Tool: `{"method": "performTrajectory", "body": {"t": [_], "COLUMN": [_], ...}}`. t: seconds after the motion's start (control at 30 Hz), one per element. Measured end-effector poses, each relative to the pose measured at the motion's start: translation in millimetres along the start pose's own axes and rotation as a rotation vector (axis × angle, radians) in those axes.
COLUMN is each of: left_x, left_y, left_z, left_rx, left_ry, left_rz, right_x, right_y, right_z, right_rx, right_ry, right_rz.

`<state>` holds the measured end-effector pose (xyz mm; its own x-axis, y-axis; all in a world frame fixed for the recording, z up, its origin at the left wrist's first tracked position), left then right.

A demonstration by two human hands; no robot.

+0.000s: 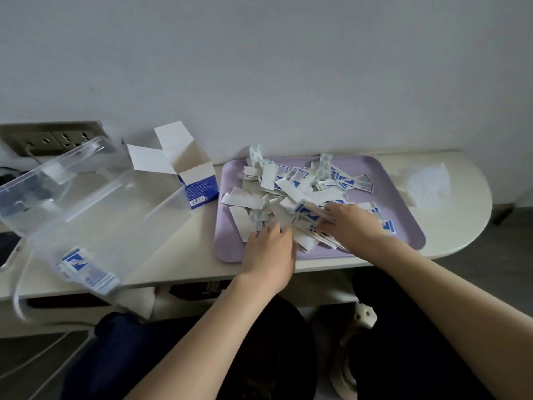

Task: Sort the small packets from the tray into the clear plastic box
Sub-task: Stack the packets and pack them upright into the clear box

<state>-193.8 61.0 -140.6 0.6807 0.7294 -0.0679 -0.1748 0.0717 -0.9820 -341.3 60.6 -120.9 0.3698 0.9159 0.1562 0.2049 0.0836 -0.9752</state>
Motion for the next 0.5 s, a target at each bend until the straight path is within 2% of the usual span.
{"method": "performTrajectory", "body": {"t": [0.13,0.27,0.4,0.5], "left_x": [-0.6,1.3,7.1,12.1], "left_y": [-19.0,-29.6,-28.6,-29.3], "left_z": [-7.9,-17.7,-24.3,-32.3], "left_rx": [0.072,0.038,-0.042,-0.066], "left_ry": [-0.088,-0.075,-0.119,-0.149], "left_rz": [0.160,0.290,0.146,0.134], "right_x": [4.0,12.8,21.5,23.7], "right_y": [-11.0,-3.7,11.4,18.7], "right_z": [-13.7,-38.3,-63.0,-75.1], "right_rx": [-0.024,-0.028,0.046,0.038], "right_ry": [-0.078,-0.248,-0.387,-0.417], "right_rz": [0.158,0.141,0.094,0.086]}}
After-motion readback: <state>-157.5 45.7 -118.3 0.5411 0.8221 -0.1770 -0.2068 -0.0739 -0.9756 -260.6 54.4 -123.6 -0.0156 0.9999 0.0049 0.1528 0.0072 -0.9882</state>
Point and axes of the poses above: each hand's wrist, its own x-axis away from the middle knuckle, its own y-axis out of the palm, z = x × y, the point moved 4 cm from there along -x, towards the middle knuckle, and after that the axes turned 12 degrees about y, right-handed, at the moved point
